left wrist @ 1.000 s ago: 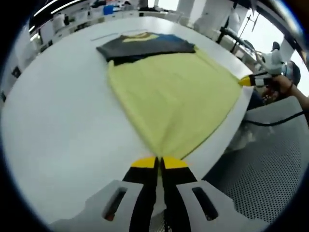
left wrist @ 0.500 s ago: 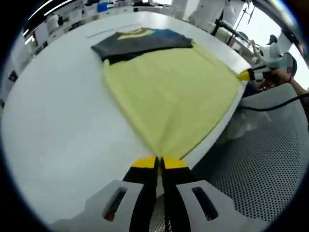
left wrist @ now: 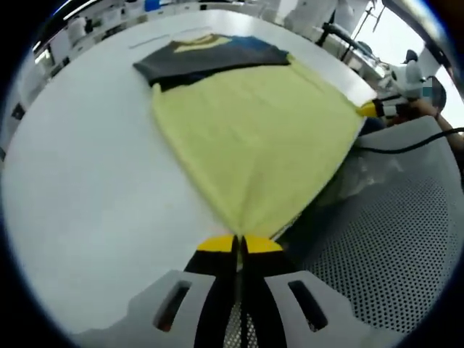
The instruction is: Fold the garment on the visible template until the final outline fits inside the template.
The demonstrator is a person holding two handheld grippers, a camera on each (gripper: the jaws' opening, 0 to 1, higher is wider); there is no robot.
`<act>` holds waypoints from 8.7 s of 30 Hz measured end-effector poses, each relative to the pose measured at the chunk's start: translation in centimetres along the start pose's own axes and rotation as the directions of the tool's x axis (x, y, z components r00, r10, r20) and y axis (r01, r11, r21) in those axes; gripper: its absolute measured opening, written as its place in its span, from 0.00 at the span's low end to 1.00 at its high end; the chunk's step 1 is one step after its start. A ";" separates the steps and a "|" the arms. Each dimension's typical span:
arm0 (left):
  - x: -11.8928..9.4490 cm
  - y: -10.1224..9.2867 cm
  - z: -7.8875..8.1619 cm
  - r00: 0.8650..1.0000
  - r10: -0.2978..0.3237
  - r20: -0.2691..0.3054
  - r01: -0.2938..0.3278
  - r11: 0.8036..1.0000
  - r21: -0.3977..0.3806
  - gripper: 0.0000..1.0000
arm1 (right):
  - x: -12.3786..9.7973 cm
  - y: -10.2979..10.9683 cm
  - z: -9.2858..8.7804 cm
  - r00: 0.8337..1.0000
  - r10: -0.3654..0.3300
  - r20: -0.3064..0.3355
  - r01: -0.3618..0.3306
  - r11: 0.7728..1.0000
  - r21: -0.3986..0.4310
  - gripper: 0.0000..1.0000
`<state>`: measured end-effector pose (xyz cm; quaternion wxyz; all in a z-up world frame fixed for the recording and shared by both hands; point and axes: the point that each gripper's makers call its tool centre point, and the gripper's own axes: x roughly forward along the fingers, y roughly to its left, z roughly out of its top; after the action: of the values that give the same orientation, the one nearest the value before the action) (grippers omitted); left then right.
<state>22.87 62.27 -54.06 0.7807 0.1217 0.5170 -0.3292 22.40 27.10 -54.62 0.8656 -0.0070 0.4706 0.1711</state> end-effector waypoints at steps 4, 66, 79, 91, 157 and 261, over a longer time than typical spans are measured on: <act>0.1 0.1 -0.1 1.000 0.000 -0.006 0.000 1.000 0.004 0.00 | -0.1 0.3 0.0 1.000 0.003 -0.003 -0.003 1.000 -0.009 0.00; 0.5 -1.1 0.8 0.998 -0.060 0.030 0.045 0.932 0.361 0.22 | 0.0 1.1 -0.5 0.969 0.087 -0.231 -0.202 0.816 -0.541 0.28; 0.6 -0.9 0.8 0.997 -0.073 0.025 0.058 0.919 0.390 0.20 | 0.3 0.9 -0.3 0.963 0.089 -0.253 -0.220 0.802 -0.555 0.25; 0.5 -0.8 0.7 0.996 -0.087 0.010 0.073 0.888 0.454 0.21 | 0.3 1.0 0.0 0.967 0.085 -0.239 -0.205 0.819 -0.536 0.23; -3.5 0.1 3.4 0.999 0.015 0.052 -0.036 0.912 0.408 0.01 | -3.4 1.9 3.8 0.984 0.095 -0.153 -0.160 0.850 -0.502 0.00; 0.5 19.4 29.9 0.861 0.324 0.391 -0.407 0.902 0.148 0.00 | 8.7 -8.4 32.1 0.975 -0.117 0.186 0.193 0.862 -0.469 0.00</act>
<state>57.15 60.78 -44.37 0.8909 0.2438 0.2930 -0.2471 55.32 27.30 -45.15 0.8803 -0.2482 0.3436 0.2130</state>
